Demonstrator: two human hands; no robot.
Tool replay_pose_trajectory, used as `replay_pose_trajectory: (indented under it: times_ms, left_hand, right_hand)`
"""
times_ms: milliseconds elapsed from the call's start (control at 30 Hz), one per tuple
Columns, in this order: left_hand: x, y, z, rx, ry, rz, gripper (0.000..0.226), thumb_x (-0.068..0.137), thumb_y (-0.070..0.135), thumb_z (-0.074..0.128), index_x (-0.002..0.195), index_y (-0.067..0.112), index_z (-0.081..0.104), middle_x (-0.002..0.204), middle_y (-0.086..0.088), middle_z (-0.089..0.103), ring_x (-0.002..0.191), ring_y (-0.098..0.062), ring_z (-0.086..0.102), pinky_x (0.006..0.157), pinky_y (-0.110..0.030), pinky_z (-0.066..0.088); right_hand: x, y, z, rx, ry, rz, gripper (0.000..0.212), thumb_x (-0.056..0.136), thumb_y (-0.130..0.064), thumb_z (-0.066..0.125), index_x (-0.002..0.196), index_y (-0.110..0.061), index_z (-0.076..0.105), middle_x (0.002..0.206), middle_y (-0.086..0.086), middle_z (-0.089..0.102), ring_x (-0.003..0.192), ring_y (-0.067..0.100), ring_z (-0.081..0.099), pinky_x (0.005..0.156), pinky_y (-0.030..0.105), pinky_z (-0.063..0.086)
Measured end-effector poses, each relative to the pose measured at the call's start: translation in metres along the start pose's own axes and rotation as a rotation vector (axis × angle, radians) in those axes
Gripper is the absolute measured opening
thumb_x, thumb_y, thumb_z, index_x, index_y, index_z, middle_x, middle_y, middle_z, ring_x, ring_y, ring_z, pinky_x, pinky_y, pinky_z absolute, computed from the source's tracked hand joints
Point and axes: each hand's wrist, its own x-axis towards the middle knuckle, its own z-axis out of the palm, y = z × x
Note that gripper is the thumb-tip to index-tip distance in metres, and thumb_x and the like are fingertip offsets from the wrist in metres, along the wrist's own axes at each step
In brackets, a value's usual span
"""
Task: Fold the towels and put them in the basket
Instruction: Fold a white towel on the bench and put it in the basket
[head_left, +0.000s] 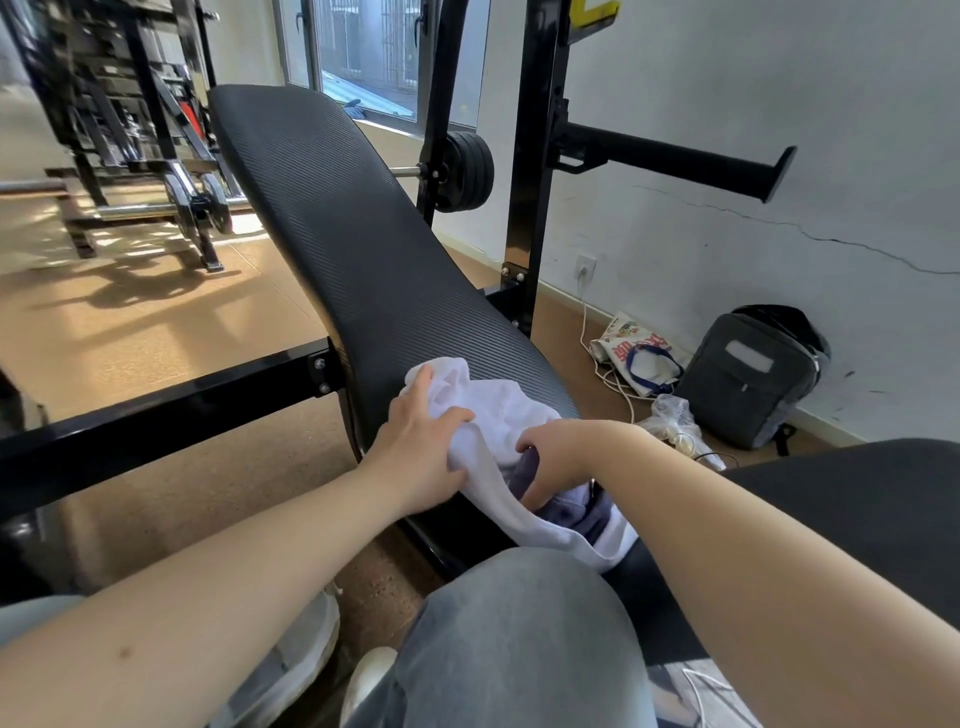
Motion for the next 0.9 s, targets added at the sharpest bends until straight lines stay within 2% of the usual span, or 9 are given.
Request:
replay_pose_trajectory:
  times_ms: [100,233,333,400,533,600,667,800,900]
  left_hand:
    - [0.0,0.007,0.002,0.104,-0.084,0.086,0.072,0.079,0.044,0.068,0.145,0.039,0.042,0.162,-0.007,-0.018,0.143,-0.039,0.013,0.109,-0.048,0.037]
    - [0.002,0.015,0.001,0.195,-0.079,0.122,0.066,0.08,0.046,0.066,0.143,0.038,0.048,0.165,-0.013,-0.01,0.145,-0.04,0.01,0.117,-0.048,0.024]
    - [0.003,0.016,0.003,0.305,-0.027,0.129,0.032,0.087,0.04,0.056,0.116,0.036,0.066,0.166,-0.015,-0.001,0.145,-0.041,0.013,0.121,-0.051,0.013]
    - [0.005,0.014,0.006,0.33,-0.006,0.101,0.023,0.09,0.039,0.055,0.108,0.033,0.069,0.167,-0.012,0.004,0.146,-0.038,0.012,0.122,-0.052,0.006]
    - [0.007,0.011,0.008,0.361,0.036,0.082,0.021,0.091,0.037,0.054,0.103,0.031,0.07,0.166,-0.012,0.011,0.144,-0.038,0.017,0.122,-0.053,0.004]
    - [0.007,0.009,0.008,0.368,0.046,0.063,0.022,0.089,0.034,0.052,0.102,0.03,0.07,0.165,-0.012,0.012,0.143,-0.038,0.017,0.122,-0.053,0.002]
    - [0.006,0.008,0.008,0.372,0.053,0.054,0.023,0.088,0.033,0.052,0.103,0.029,0.069,0.165,-0.012,0.012,0.142,-0.038,0.017,0.121,-0.052,0.0]
    - [0.008,0.001,0.0,0.402,0.106,0.017,0.027,0.088,0.032,0.051,0.103,0.021,0.071,0.163,-0.017,0.018,0.139,-0.042,0.024,0.121,-0.053,0.006]
    - [0.013,-0.011,-0.012,0.382,0.173,-0.072,0.027,0.088,0.031,0.052,0.104,0.02,0.07,0.162,-0.019,0.02,0.133,-0.042,0.03,0.114,-0.049,0.015]
  right_hand:
    - [-0.002,-0.001,-0.001,-0.015,-0.057,-0.017,0.072,0.072,-0.048,0.083,0.135,-0.034,0.05,0.117,-0.003,0.054,0.099,0.022,0.057,0.08,0.038,0.053]
    - [-0.002,-0.002,-0.008,0.061,0.071,-0.075,0.044,0.074,-0.021,0.079,0.115,-0.029,0.063,0.104,-0.004,0.061,0.079,0.011,0.056,0.056,0.028,0.048]
    - [0.0,0.001,-0.012,0.105,0.241,-0.08,0.024,0.076,-0.013,0.072,0.096,-0.026,0.071,0.099,-0.005,0.069,0.086,0.017,0.062,0.069,0.029,0.056]
    - [0.0,0.002,-0.013,0.12,0.283,-0.071,0.024,0.077,-0.015,0.071,0.098,-0.026,0.071,0.103,-0.004,0.07,0.09,0.017,0.062,0.074,0.029,0.057]
    - [-0.002,0.002,-0.004,0.061,0.081,-0.031,0.069,0.071,-0.038,0.083,0.132,-0.029,0.053,0.116,-0.003,0.059,0.101,0.022,0.061,0.082,0.036,0.056]
    - [-0.003,-0.001,0.003,-0.005,-0.027,-0.036,0.068,0.071,-0.038,0.083,0.13,-0.03,0.052,0.116,0.002,0.063,0.097,0.023,0.063,0.075,0.034,0.054]
    - [-0.001,-0.005,0.01,-0.06,-0.022,-0.051,0.063,0.073,-0.03,0.082,0.129,-0.029,0.053,0.119,0.005,0.059,0.097,0.023,0.059,0.073,0.033,0.051]
    - [0.001,-0.005,0.003,0.056,0.113,-0.091,0.048,0.069,-0.019,0.078,0.109,-0.032,0.055,0.113,0.005,0.056,0.098,0.027,0.057,0.077,0.039,0.057]
    - [0.003,-0.007,-0.008,0.262,0.434,-0.159,0.041,0.069,-0.025,0.078,0.103,-0.033,0.055,0.112,0.004,0.052,0.1,0.03,0.056,0.087,0.041,0.054]
